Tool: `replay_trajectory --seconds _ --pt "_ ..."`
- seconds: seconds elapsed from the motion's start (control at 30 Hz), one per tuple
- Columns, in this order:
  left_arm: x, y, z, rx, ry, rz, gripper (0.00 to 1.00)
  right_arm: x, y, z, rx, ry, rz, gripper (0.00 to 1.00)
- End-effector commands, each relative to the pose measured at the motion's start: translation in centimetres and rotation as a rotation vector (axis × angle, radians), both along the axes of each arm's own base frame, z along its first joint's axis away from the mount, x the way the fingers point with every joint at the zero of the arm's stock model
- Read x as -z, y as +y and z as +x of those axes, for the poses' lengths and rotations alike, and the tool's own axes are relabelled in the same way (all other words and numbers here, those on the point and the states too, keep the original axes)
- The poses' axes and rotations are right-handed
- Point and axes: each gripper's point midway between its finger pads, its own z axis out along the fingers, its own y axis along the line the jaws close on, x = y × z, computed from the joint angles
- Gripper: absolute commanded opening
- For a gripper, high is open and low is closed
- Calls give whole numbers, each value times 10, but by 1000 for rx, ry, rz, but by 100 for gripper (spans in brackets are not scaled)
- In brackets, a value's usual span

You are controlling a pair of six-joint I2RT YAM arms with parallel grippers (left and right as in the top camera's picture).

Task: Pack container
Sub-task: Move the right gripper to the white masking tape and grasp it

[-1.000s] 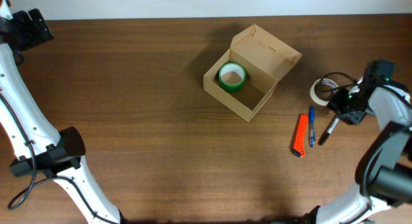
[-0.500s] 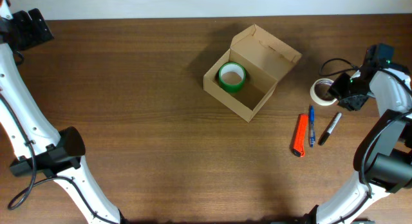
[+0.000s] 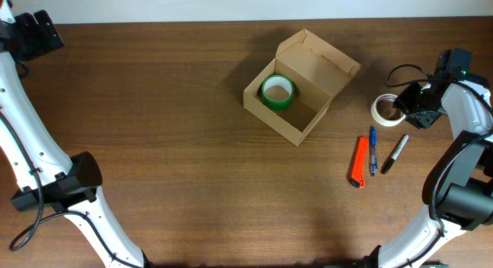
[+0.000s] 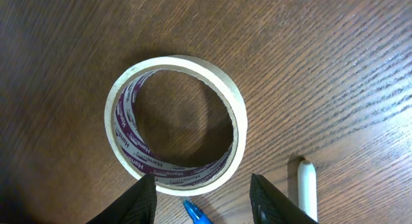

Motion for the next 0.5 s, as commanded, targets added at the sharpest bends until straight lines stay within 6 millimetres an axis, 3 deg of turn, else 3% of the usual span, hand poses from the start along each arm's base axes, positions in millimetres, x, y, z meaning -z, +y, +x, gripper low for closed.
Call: replay_trajectory --seconds 0.0,0.2,0.47 --pt "-12 -2 -6 9 -25 7 100 6 -1 4 53 21 -2 48" --pt "-12 -2 -6 9 -25 7 100 22 1 1 75 64 13 47" --pt "-12 -2 -6 9 -25 7 100 26 -5 -4 105 98 -34 47"
